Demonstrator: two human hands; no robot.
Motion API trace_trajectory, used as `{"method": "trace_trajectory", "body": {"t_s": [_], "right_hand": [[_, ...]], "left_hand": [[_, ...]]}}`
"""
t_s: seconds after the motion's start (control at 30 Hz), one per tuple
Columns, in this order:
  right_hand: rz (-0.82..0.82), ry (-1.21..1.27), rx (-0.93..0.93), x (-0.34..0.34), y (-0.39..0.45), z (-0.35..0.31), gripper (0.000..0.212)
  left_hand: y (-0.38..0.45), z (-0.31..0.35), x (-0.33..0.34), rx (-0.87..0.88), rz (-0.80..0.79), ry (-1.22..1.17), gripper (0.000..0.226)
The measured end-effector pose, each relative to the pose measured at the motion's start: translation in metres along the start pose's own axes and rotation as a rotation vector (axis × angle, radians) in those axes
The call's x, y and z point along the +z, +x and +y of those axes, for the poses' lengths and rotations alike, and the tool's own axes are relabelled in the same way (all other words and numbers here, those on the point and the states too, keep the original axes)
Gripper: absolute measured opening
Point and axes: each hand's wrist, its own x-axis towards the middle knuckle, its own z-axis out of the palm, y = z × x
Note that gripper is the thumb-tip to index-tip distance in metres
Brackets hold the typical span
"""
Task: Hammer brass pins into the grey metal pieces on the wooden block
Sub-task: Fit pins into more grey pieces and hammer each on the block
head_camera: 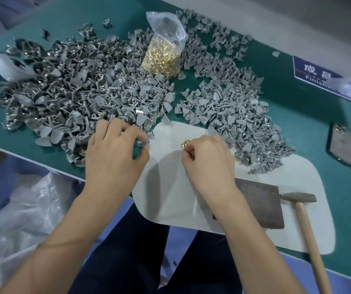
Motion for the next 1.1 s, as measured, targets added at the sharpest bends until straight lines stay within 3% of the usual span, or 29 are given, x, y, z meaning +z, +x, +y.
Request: {"method": "trace_trajectory", "body": {"t_s": [0.13, 0.33, 0.5, 0.63, 0.8, 0.93, 1.1], "right_hand": [[0.099, 0.206, 0.115, -0.013, -0.007, 0.019, 0.007], [0.207, 0.421, 0.287, -0.023, -0.024, 0.067, 0.014], [0.311, 0.418, 0.273, -0.016, -0.033, 0.087, 0.023], [0.391, 0.504, 0.246, -0.013, -0.035, 0.088, 0.021], [0.401, 0.593, 0.227, -0.013, -0.034, 0.091, 0.020], [0.452, 0.736, 0.282, -0.018, -0.035, 0.092, 0.019], [0.550, 0.933, 0.364, -0.028, -0.054, 0.100, 0.020]], "left_hand": [[-0.001, 0.025, -0.001, 0.076, -0.101, -0.193, 0.008], [0.022, 0.076, 0.028, 0.186, -0.297, -0.397, 0.008], [0.052, 0.103, 0.062, 0.278, -0.290, -0.234, 0.022], [0.073, 0.117, 0.082, 0.233, -0.291, -0.030, 0.030], [0.082, 0.128, 0.085, 0.233, -0.267, 0.012, 0.007], [0.067, 0.126, 0.066, 0.232, -0.355, -0.236, 0.016], [0.020, 0.135, 0.027, 0.209, -0.631, -0.635, 0.006]]}}
